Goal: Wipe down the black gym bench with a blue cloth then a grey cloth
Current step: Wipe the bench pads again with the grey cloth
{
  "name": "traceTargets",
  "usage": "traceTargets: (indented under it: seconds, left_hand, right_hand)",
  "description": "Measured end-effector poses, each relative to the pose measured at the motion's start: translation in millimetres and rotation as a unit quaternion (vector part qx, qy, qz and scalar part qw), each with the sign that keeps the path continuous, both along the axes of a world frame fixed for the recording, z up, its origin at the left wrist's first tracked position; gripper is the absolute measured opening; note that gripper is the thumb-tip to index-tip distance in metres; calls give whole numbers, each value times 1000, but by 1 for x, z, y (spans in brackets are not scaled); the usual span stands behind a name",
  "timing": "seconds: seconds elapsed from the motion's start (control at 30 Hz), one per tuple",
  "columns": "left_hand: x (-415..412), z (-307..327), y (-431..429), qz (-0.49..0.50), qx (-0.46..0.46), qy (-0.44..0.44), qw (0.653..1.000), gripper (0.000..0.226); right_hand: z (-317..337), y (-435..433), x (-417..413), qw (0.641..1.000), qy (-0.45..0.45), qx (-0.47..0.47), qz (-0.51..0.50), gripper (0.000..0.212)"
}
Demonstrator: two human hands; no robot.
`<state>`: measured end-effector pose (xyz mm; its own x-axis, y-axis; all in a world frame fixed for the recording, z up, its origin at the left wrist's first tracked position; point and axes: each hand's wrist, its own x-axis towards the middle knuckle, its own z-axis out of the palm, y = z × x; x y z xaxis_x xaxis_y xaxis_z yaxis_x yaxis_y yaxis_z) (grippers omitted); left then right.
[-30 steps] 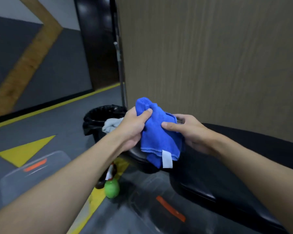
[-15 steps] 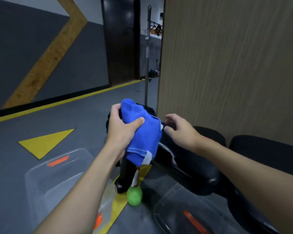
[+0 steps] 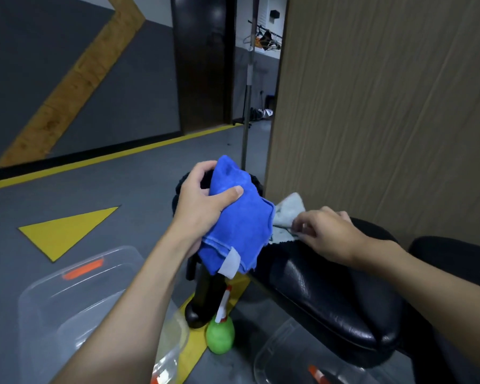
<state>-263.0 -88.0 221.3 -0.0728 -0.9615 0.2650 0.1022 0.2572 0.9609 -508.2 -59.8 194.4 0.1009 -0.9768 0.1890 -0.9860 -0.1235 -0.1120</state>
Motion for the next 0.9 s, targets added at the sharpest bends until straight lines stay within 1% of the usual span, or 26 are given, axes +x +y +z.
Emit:
traceTargets:
  seconds: [0.07,0.1,0.17,0.2,0.23,0.27,0.3,0.33,0.37,0.4,0.47,0.53,0.57,0.6,0.63,0.7,0.73,0.77,0.8,0.83,0.87,0.9]
  left_hand:
    - [-6,-3,-13,-11,9,35,999,42]
    - [-11,-7,-19,-15,18,43,999,41]
    - [-25,-17,-28,-21,44,37,998,37]
    - [-33,-21,-32,-21,48,9,999,33]
    - [-42,-25,-35,-18,42,-42,998,28]
    - [-49,-28,-36,-13,37,-121,992,27]
    - [-54,-30,-38,3,29,-234,972,38]
    - [-56,-32,-40,23,12,-348,937,53]
    - [-58,-31,-40,42,-13,-436,899,62]
    - [-60,-29,-38,46,-32,-482,874,62]
    - [-65,-28,-34,5,-20,-521,853,60]
    - [-66,-37,-32,-29,-17,-552,833,61]
    - [-65,-42,-34,-34,-28,-555,831,61]
    - [-61,-43,-37,-40,-42,-555,830,61]
    - [-57,-43,-41,-47,-56,-552,830,62]
    - [-51,-40,-48,-67,-65,-558,825,62]
    - [-51,-39,-49,-67,-67,-573,814,58]
    - [-52,-38,-48,-54,-74,-589,803,54]
    - [-54,-39,-45,-29,-88,-600,794,51]
    - [-56,-40,-42,-3,-108,-606,788,50]
    - [-59,-41,-38,15,-125,-605,786,51]
    - [-62,-43,-36,24,-134,-597,791,53]
  right_hand:
    - [2,3,-13,999,20,-36,-21,10]
    - [4,6,-21,998,9,-56,-35,11]
    - [9,14,-32,992,-66,-89,-54,16]
    - [12,17,-35,987,-102,-111,-58,19]
    - [16,18,-37,981,-126,-132,-64,21]
    - [19,17,-37,975,-141,-154,-71,20]
    - [22,17,-37,971,-148,-173,-75,19]
    - [26,16,-36,968,-155,-184,-76,18]
    - [29,14,-34,966,-165,-187,-76,17]
    - [32,13,-33,965,-177,-181,-74,16]
    - [36,11,-28,958,-201,-193,-66,18]
    - [37,13,-25,944,-201,-257,-43,18]
    - [38,17,-24,945,-174,-278,-19,17]
    - [38,23,-24,955,-125,-270,6,17]
    - [37,30,-26,969,-57,-238,30,17]
    - [35,47,-32,987,60,-142,38,24]
    - [36,56,-34,992,86,-89,29,28]
    - [39,63,-35,996,81,-34,18,30]
    - [42,68,-35,998,49,24,11,28]
    - [42,71,-34,998,-2,58,4,25]
    - [39,70,-32,997,-53,50,-5,24]
    - [34,68,-29,996,-89,11,-24,25]
